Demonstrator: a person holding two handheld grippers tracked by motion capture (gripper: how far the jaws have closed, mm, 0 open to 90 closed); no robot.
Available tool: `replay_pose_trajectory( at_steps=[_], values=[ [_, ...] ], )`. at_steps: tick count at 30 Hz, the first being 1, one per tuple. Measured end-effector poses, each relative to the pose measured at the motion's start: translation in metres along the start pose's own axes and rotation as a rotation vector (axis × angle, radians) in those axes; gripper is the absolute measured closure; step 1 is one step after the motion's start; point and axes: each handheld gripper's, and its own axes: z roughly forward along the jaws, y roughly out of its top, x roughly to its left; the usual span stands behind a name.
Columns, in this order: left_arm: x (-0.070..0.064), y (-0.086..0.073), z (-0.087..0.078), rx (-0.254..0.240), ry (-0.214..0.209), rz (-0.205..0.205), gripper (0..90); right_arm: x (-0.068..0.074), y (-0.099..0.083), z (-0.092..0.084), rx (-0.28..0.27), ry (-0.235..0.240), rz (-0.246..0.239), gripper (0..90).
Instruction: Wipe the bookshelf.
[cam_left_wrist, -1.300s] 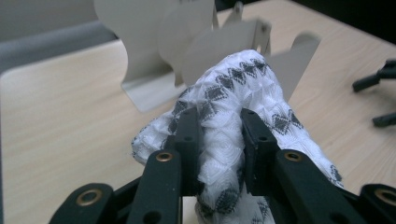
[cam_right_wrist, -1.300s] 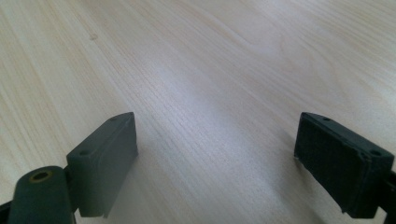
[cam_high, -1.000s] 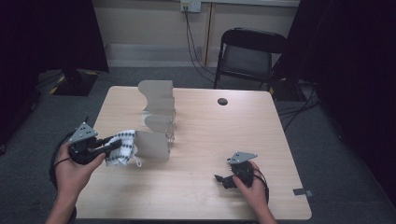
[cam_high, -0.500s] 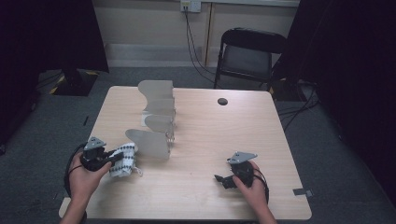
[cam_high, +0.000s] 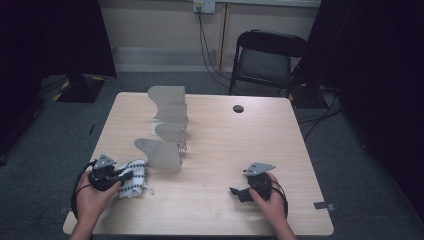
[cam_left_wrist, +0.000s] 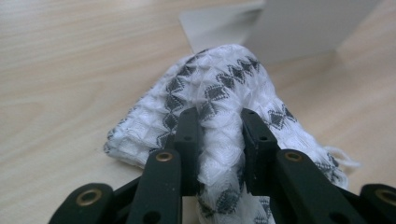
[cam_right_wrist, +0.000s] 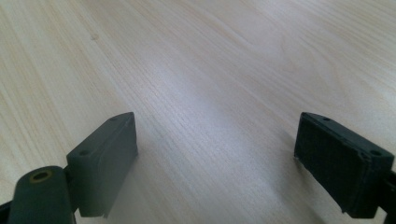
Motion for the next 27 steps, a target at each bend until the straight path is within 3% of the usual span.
replay_pose_trajectory(
  at_steps=[4,6,9,10,11,19,25,27],
  values=[
    [-0.015,-0.004,-0.002,0.009,-0.041,0.025,71.5,0.000,0.000,0.000,0.000,0.000,0.000,12.4],
    [-0.024,-0.003,-0.002,0.015,-0.053,0.062,71.5,0.000,0.000,0.000,0.000,0.000,0.000,12.4],
    [-0.039,-0.001,0.000,0.007,-0.103,0.092,71.5,0.000,0.000,0.000,0.000,0.000,0.000,12.4],
    [-0.050,0.002,0.003,0.001,-0.139,0.102,71.4,0.000,0.000,0.000,0.000,0.000,0.000,12.4],
    [-0.050,0.002,0.003,0.001,-0.139,0.102,71.4,0.000,0.000,0.000,0.000,0.000,0.000,12.4],
    [-0.090,0.013,0.017,-0.029,-0.252,0.165,71.0,0.000,0.000,0.000,0.001,0.002,-0.002,12.4],
    [-0.116,0.022,0.034,-0.036,-0.285,0.200,70.0,0.000,0.000,0.000,0.001,0.002,-0.002,12.4],
    [-0.119,0.023,0.036,-0.039,-0.287,0.202,69.4,0.000,0.000,0.000,0.001,0.002,-0.002,12.4]
  ],
)
